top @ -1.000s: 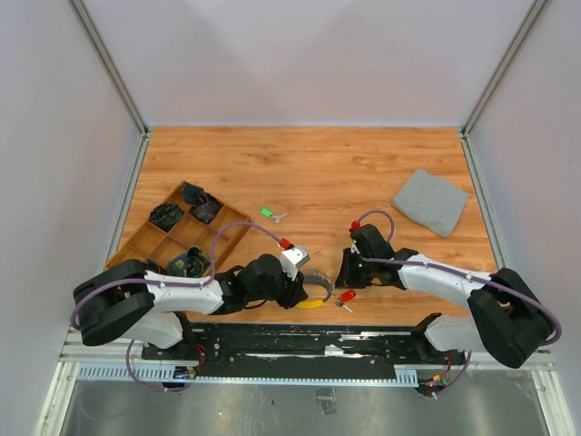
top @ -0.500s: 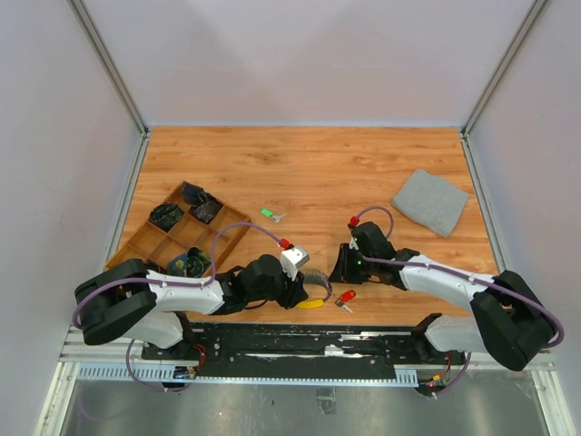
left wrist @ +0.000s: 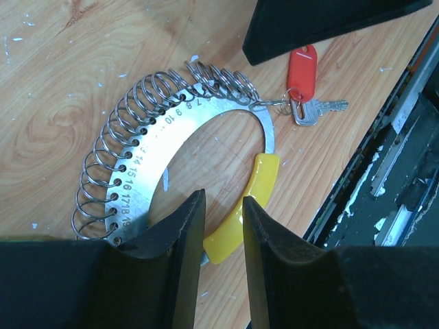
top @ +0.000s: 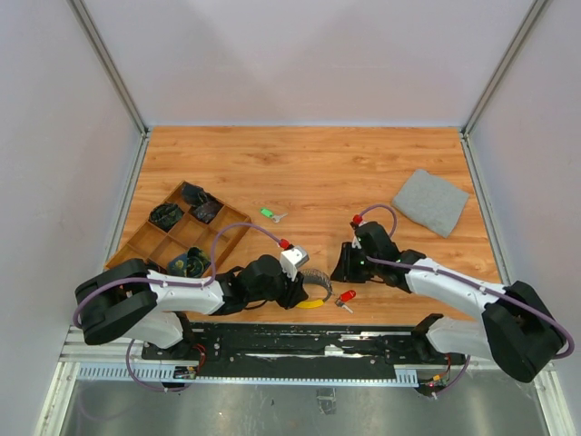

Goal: Put the keys on the keyring

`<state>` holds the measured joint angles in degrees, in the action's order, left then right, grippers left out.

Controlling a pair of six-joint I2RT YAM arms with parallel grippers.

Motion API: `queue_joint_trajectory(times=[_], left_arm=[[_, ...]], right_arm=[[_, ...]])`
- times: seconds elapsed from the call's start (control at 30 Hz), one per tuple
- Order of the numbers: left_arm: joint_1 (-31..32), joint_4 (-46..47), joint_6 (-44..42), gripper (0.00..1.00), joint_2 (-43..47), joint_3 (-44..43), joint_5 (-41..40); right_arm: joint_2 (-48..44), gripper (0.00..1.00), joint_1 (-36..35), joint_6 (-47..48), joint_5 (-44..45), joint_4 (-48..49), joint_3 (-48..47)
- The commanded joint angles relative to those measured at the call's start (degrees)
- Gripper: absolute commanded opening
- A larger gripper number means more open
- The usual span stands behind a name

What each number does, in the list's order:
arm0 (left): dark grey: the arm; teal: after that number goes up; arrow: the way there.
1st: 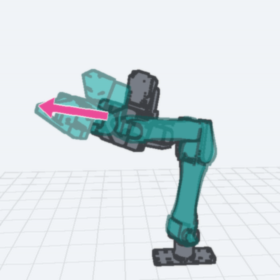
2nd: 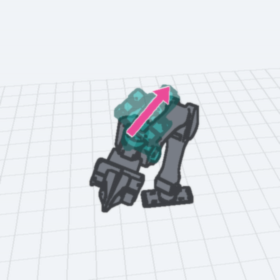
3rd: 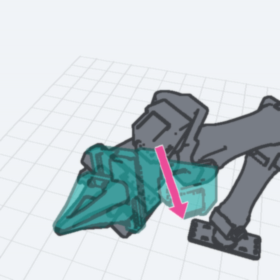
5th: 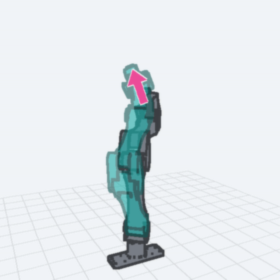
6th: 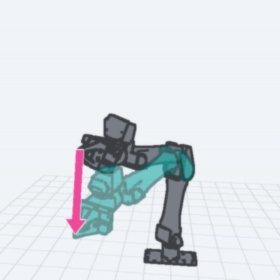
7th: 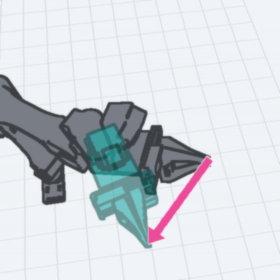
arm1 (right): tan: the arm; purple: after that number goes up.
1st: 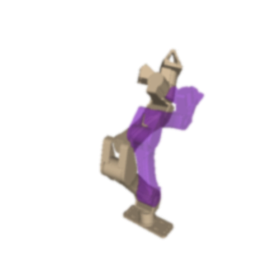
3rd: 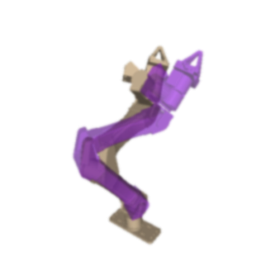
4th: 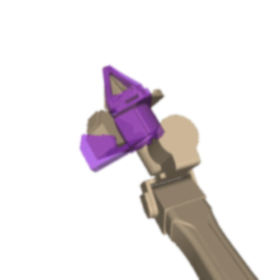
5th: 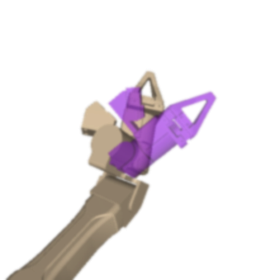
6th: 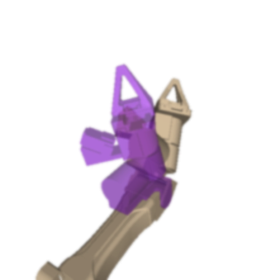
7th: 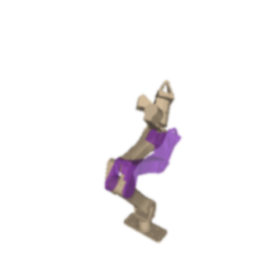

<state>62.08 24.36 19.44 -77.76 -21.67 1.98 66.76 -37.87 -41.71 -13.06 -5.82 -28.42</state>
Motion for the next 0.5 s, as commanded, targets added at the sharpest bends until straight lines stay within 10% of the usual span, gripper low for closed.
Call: queue_joint_trajectory(times=[0.0, 0.47], left_arm=[[0.51, 1.96, 0.02, 0.34, -0.30, 0.64, -1.09], [0.57, 1.63, -0.37, 0.33, -0.79, 0.03, -1.03]], right_arm=[[2.67, 0.27, -1.08, 1.99, -2.14, -0.82, -1.48], [3.71, 0.28, -1.66, 2.08, -3.74, 2.02, -1.59]])
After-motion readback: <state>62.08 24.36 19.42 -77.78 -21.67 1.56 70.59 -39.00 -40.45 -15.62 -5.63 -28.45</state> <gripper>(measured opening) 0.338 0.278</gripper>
